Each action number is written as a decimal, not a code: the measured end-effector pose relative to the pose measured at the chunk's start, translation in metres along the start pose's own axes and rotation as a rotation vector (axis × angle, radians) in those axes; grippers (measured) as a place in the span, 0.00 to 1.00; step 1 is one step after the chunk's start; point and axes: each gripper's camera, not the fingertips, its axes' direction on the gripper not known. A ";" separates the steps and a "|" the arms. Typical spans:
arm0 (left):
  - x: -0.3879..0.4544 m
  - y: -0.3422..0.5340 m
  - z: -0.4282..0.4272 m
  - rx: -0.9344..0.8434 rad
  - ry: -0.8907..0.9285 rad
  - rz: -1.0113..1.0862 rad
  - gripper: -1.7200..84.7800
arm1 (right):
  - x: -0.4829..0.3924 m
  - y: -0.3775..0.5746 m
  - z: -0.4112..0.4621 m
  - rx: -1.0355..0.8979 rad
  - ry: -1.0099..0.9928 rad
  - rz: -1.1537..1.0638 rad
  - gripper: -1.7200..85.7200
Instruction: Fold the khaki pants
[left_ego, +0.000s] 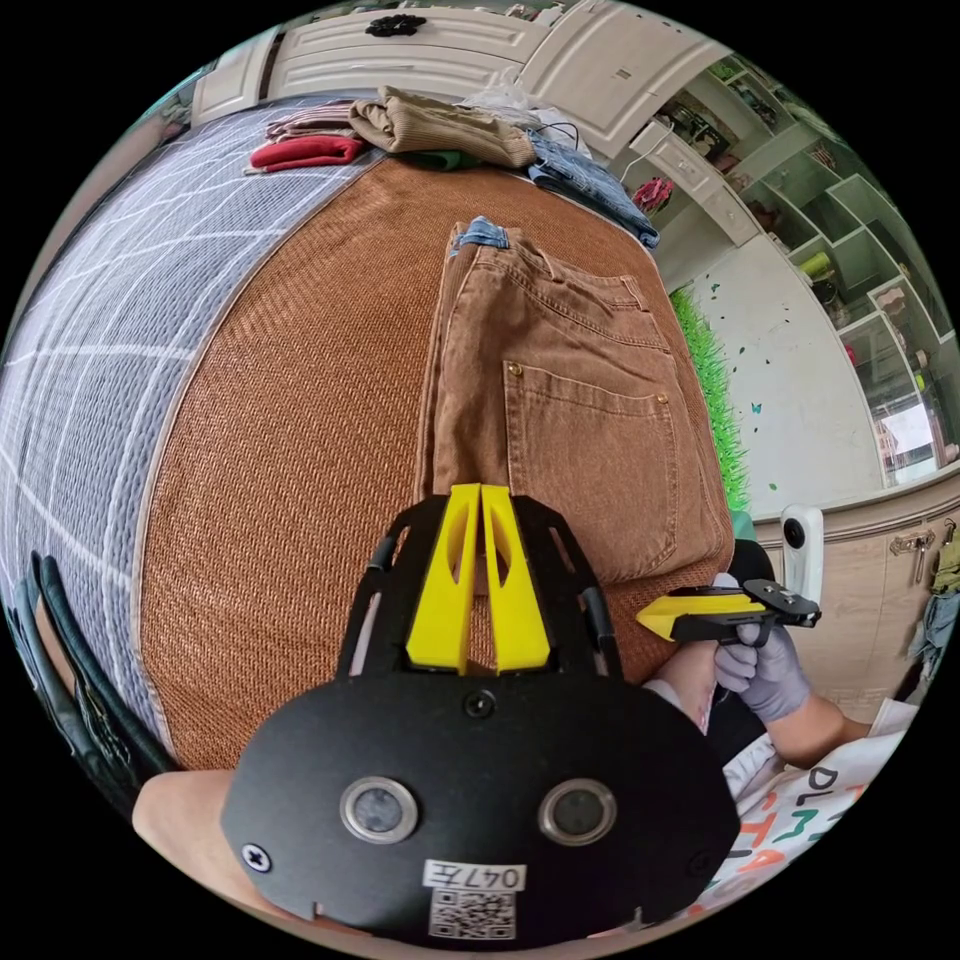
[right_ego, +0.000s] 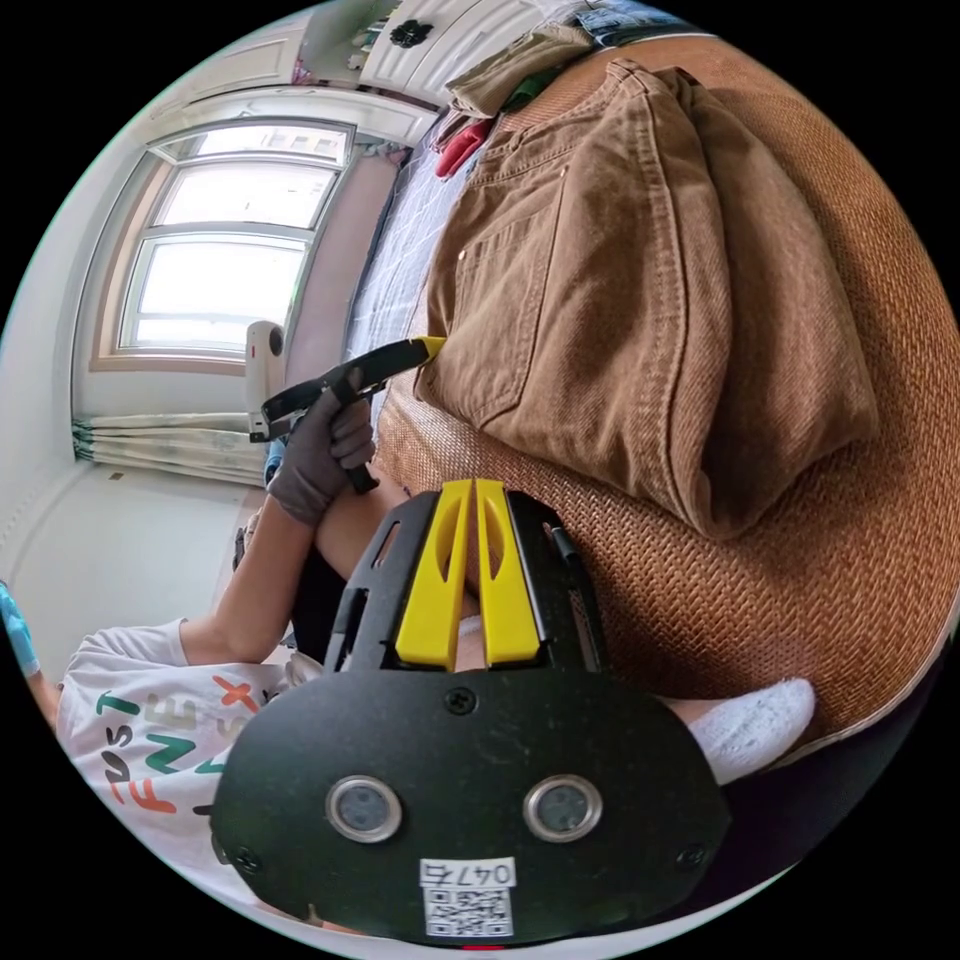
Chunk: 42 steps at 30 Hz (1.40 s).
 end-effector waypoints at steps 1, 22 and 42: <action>0.002 0.000 0.001 0.001 -0.006 0.005 0.01 | -0.005 -0.001 0.000 0.003 -0.002 -0.001 0.01; -0.018 -0.030 0.052 -0.078 0.143 -0.014 0.07 | -0.143 -0.070 -0.019 -0.051 0.557 -0.070 0.01; -0.032 0.061 -0.024 0.141 0.240 0.162 0.13 | -0.356 -0.089 0.017 0.166 0.597 -0.572 0.09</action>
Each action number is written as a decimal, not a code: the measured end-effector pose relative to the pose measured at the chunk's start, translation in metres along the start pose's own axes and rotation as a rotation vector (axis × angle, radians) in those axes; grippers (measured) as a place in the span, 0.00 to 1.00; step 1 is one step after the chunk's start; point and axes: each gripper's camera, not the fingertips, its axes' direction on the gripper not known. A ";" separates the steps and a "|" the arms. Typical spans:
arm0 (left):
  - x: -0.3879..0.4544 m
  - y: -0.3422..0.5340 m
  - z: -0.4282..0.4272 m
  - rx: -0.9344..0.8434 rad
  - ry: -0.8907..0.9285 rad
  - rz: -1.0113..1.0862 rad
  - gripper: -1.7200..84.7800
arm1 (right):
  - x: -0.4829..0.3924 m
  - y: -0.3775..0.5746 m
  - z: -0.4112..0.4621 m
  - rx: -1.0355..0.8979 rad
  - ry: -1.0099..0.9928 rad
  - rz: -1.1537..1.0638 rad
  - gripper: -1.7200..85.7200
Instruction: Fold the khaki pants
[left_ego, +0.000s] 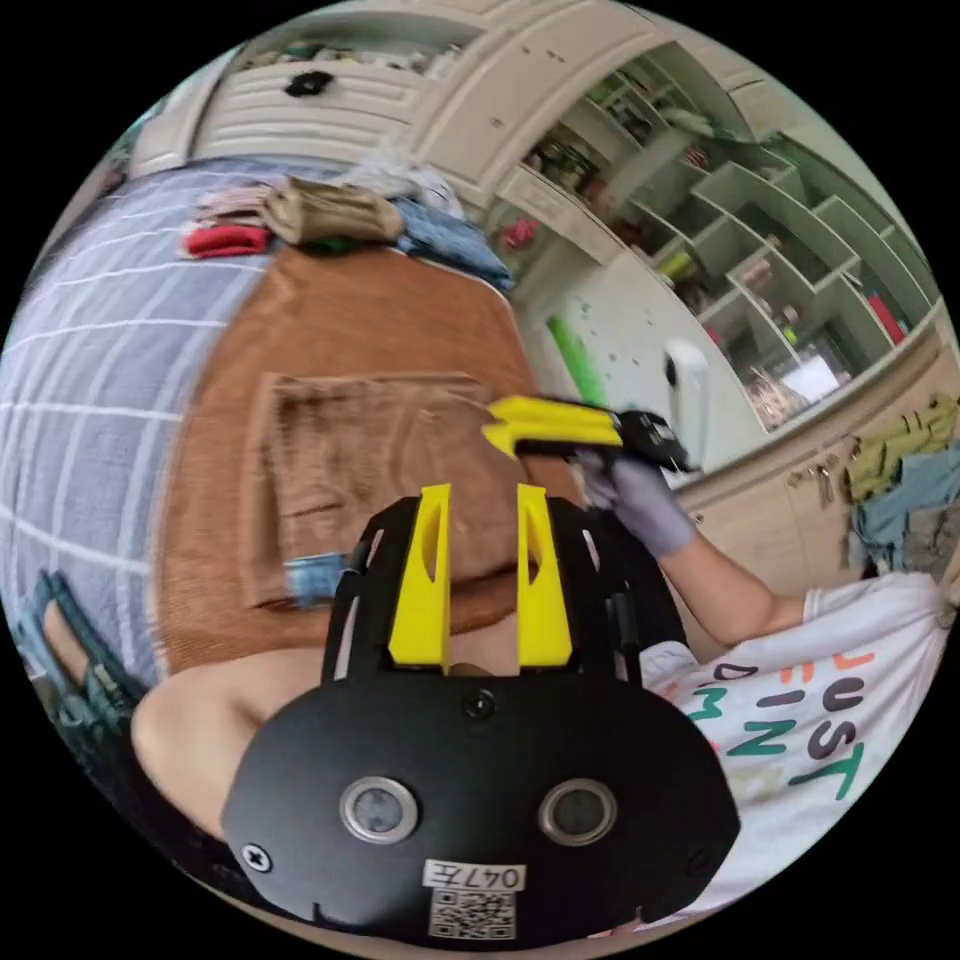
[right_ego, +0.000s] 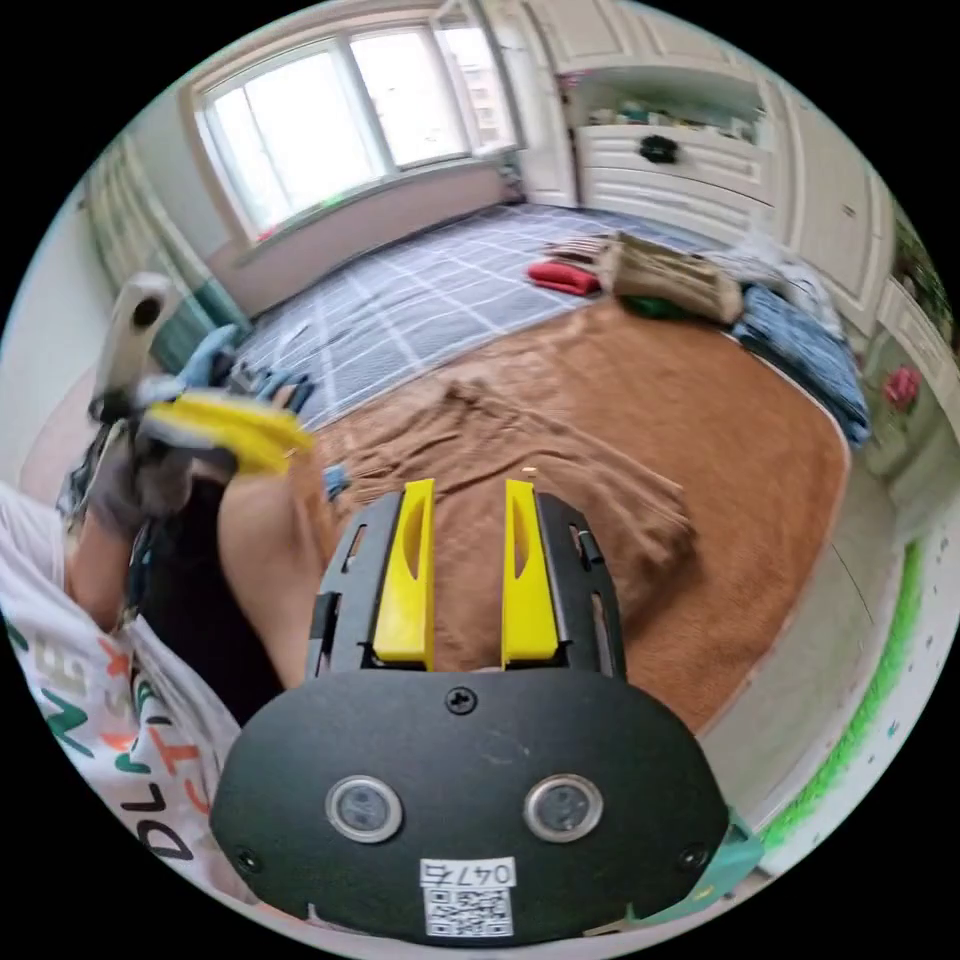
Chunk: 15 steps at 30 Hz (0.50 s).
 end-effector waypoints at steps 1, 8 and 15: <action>-0.024 0.002 -0.029 0.023 -0.069 -0.016 0.14 | -0.030 0.000 0.002 -0.012 -0.051 -0.061 0.10; -0.170 -0.030 -0.042 0.030 -0.288 -0.180 0.15 | -0.175 -0.024 0.054 -0.140 -0.062 -0.361 0.16; -0.267 0.003 0.054 -0.038 -0.354 -0.272 0.14 | -0.209 -0.020 0.095 -0.286 0.154 -0.456 0.11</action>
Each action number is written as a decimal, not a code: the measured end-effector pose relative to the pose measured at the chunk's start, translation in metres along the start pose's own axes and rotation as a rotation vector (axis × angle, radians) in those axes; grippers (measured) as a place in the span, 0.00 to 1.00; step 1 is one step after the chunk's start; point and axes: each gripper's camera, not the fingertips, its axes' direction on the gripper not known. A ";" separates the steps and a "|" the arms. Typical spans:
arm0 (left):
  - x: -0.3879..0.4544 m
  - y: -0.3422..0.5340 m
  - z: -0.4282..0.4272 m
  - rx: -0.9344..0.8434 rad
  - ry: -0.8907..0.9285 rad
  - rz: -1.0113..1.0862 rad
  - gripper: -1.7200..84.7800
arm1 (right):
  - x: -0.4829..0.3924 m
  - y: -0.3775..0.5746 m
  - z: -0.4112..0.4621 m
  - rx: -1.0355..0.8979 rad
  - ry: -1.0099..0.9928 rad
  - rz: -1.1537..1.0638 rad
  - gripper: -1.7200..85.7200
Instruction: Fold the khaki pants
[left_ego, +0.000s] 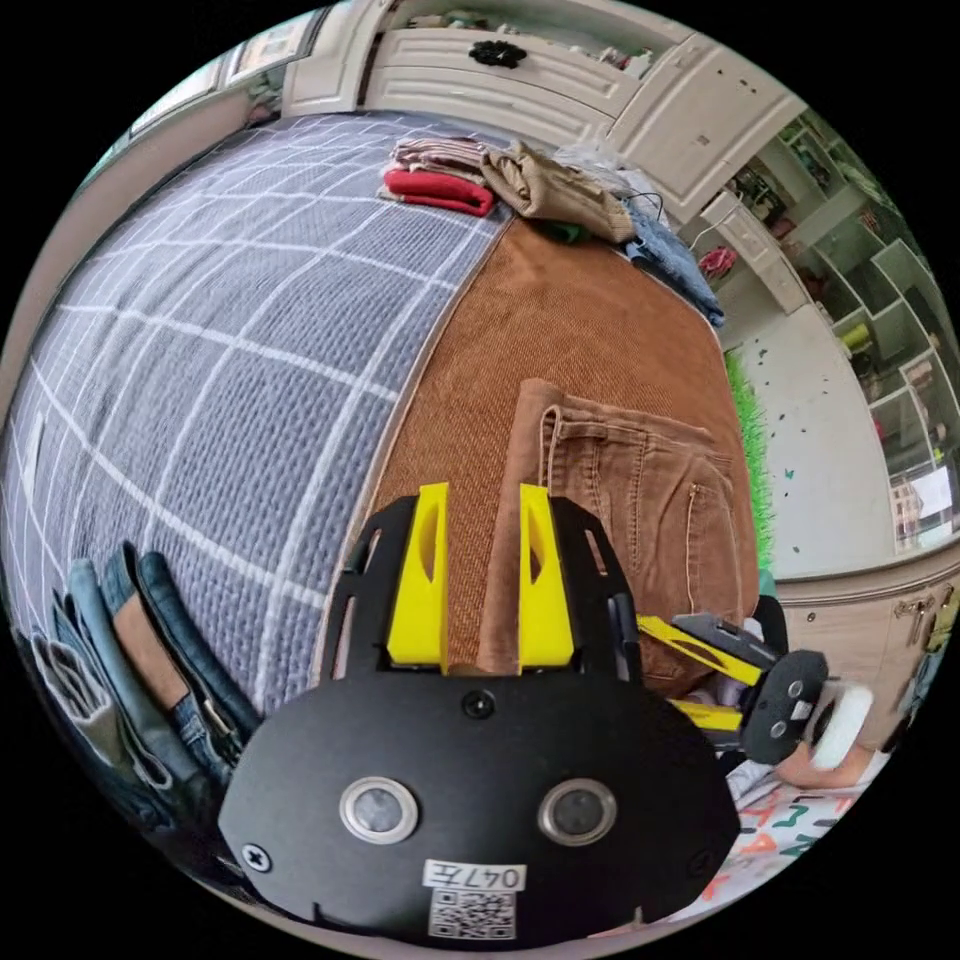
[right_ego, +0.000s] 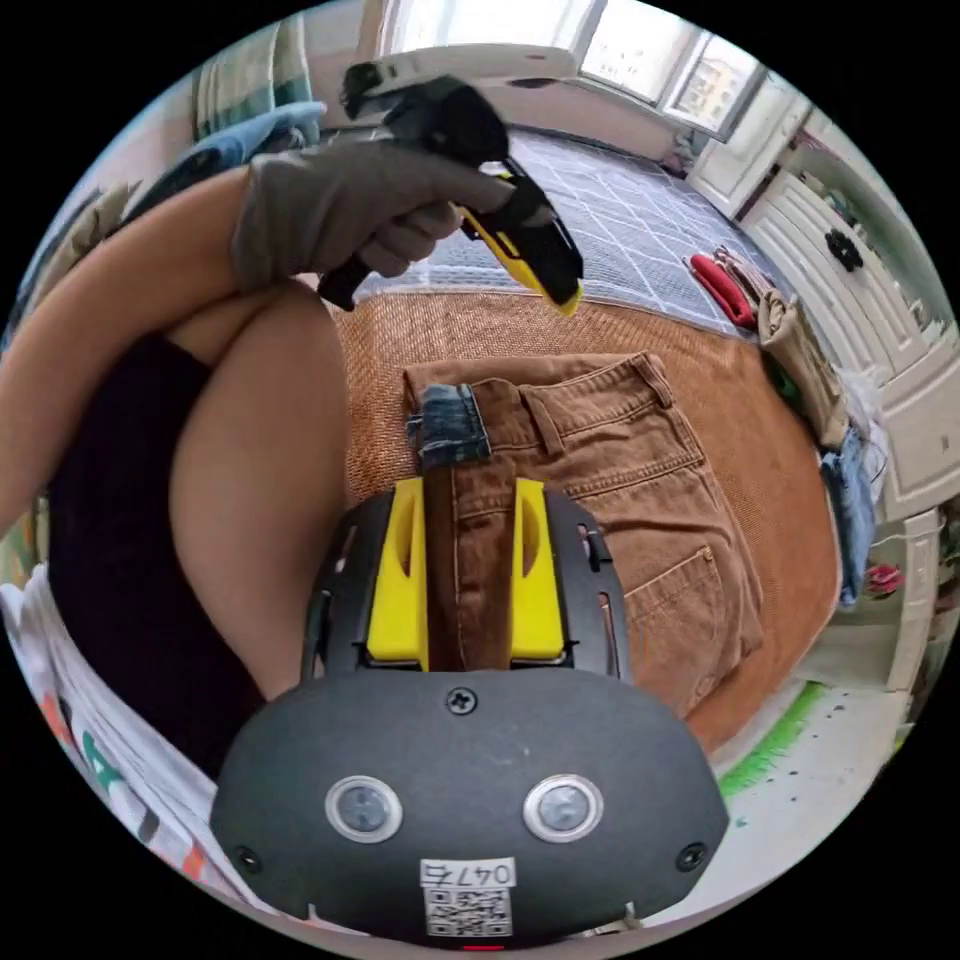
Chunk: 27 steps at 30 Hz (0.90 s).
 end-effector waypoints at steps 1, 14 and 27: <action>-0.007 -0.002 -0.006 0.045 -0.010 0.011 0.13 | 0.010 0.007 -0.008 0.030 -0.067 0.035 0.09; -0.068 -0.018 0.127 -0.329 0.159 -0.011 0.13 | 0.049 0.043 -0.038 0.104 -0.264 0.226 0.14; -0.088 -0.001 0.139 -0.311 0.255 0.054 0.03 | 0.021 0.081 -0.053 0.068 -0.050 0.119 0.05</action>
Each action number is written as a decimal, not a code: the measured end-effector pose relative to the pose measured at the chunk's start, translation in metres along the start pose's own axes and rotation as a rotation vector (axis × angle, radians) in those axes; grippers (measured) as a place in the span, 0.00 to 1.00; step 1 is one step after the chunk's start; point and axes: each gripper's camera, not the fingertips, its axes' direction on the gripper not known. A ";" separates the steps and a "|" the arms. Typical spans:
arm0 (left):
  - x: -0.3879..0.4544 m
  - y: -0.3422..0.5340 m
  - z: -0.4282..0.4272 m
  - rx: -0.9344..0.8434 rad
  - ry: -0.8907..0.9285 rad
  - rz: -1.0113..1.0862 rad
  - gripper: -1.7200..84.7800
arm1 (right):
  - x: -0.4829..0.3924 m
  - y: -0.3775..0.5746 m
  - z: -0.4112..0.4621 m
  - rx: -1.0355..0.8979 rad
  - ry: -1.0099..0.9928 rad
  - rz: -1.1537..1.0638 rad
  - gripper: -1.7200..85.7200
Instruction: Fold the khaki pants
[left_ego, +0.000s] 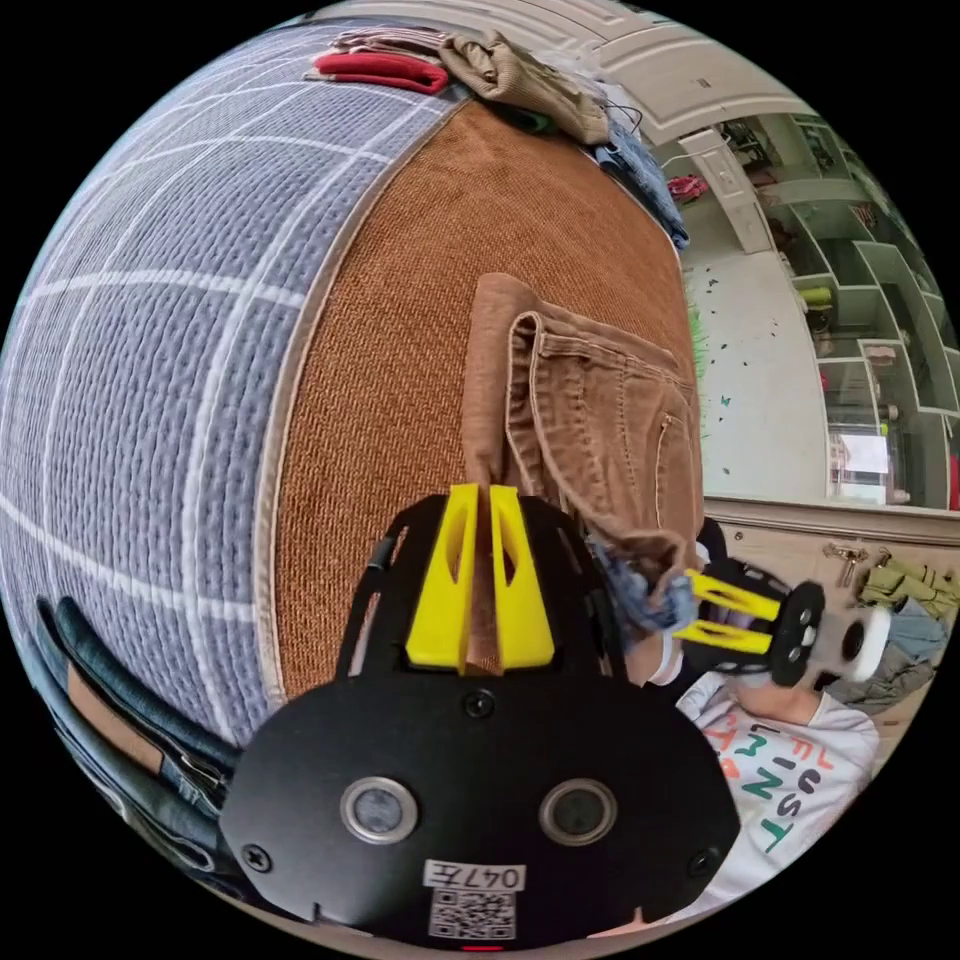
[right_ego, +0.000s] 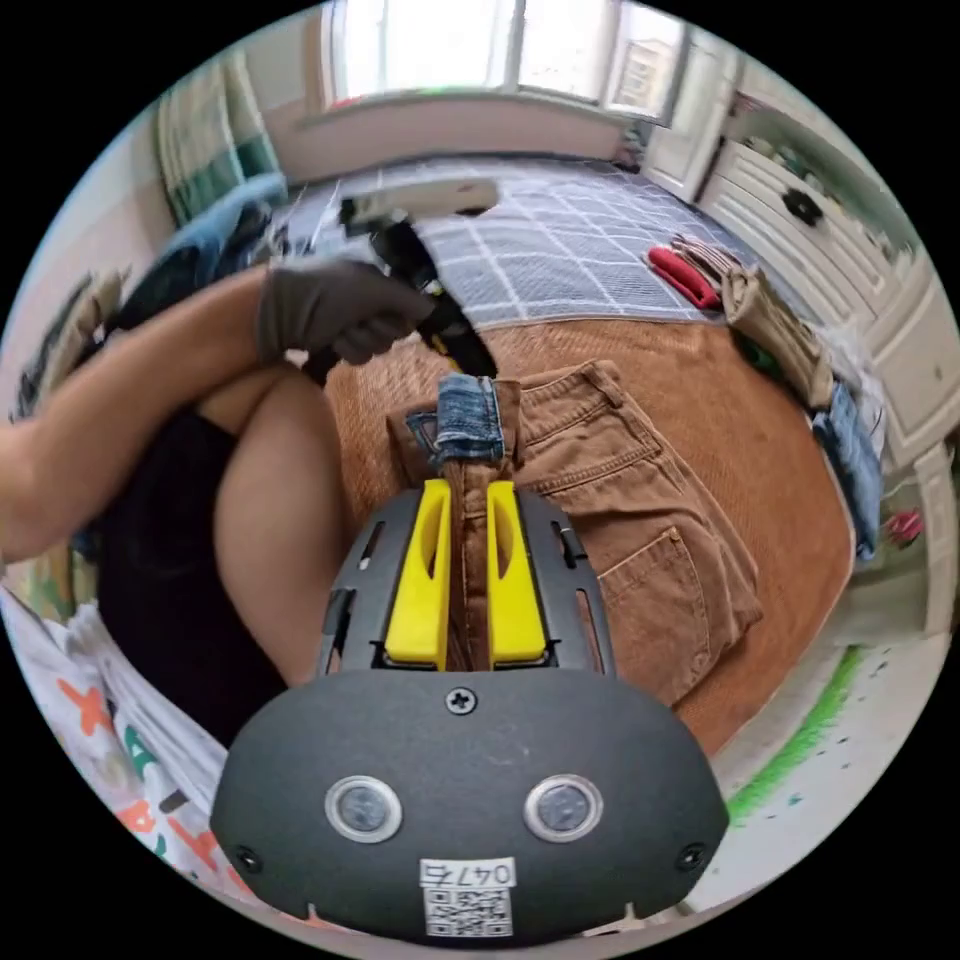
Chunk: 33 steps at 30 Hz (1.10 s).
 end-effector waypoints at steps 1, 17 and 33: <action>0.003 0.002 -0.003 -0.003 -0.012 0.014 0.03 | 0.024 0.013 -0.015 0.049 -0.064 0.075 0.04; 0.021 0.111 -0.142 0.451 -0.458 -0.241 0.01 | 0.221 0.241 -0.145 0.443 0.314 0.710 0.04; 0.056 0.160 -0.203 0.452 -0.435 -0.292 0.01 | 0.278 0.478 -0.037 0.187 -0.010 1.259 0.03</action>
